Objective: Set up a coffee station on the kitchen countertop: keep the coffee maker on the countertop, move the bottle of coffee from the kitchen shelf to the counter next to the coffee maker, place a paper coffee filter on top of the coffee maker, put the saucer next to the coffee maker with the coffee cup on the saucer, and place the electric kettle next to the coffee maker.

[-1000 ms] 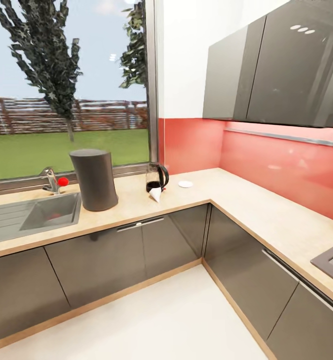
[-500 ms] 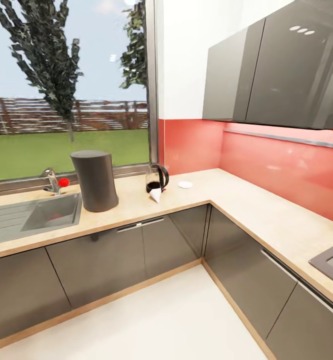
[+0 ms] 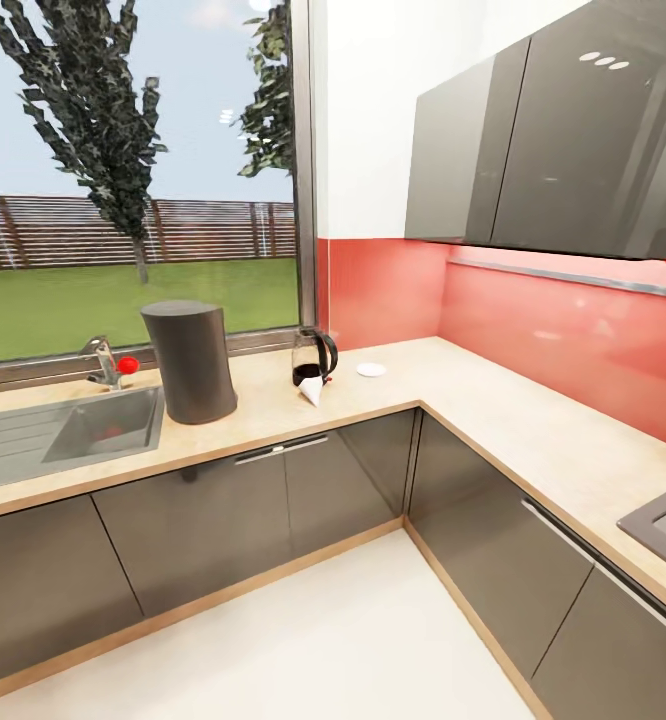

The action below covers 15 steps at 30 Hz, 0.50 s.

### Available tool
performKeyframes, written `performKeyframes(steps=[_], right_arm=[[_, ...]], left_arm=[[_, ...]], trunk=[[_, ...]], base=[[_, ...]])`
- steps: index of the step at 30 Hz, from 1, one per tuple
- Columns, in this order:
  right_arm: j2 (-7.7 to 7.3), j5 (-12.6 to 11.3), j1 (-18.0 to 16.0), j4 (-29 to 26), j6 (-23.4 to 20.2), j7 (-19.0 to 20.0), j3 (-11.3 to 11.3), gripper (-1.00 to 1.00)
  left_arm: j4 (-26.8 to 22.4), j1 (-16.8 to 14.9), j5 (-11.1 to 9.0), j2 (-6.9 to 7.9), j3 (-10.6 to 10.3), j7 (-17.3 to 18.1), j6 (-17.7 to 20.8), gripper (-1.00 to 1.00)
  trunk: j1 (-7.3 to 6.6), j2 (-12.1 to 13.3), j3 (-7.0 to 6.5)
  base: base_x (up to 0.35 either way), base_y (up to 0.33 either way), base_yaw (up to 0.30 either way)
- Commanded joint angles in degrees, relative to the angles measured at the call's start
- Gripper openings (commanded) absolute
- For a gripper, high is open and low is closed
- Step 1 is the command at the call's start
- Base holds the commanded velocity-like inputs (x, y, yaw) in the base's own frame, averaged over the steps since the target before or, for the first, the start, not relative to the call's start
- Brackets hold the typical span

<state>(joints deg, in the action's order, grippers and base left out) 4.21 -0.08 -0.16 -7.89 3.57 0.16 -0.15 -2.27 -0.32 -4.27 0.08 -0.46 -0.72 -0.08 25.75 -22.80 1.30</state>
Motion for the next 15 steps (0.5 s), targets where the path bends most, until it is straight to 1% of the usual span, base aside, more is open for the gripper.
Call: performKeyframes(steps=[1, 15], right_arm=[[0.01, 0.0, 0.0, 0.0, 0.1, 0.0, 0.0, 1.0], [-0.03, 0.0, 0.0, 0.0, 0.2, 0.0, 0.0, 1.0]], left_arm=[[0.0, 0.0, -0.5, 0.0, -0.1, -0.1, 0.0, 1.0], [0.0, 0.0, -0.3, -0.06, -0.2, 0.0, 0.0, 1.0]], trunk=[[0.03, -0.1, 0.12], [0.03, -0.1, 0.12]], base=[[0.0, 0.0, 0.0], [0.0, 0.0, 0.0]])
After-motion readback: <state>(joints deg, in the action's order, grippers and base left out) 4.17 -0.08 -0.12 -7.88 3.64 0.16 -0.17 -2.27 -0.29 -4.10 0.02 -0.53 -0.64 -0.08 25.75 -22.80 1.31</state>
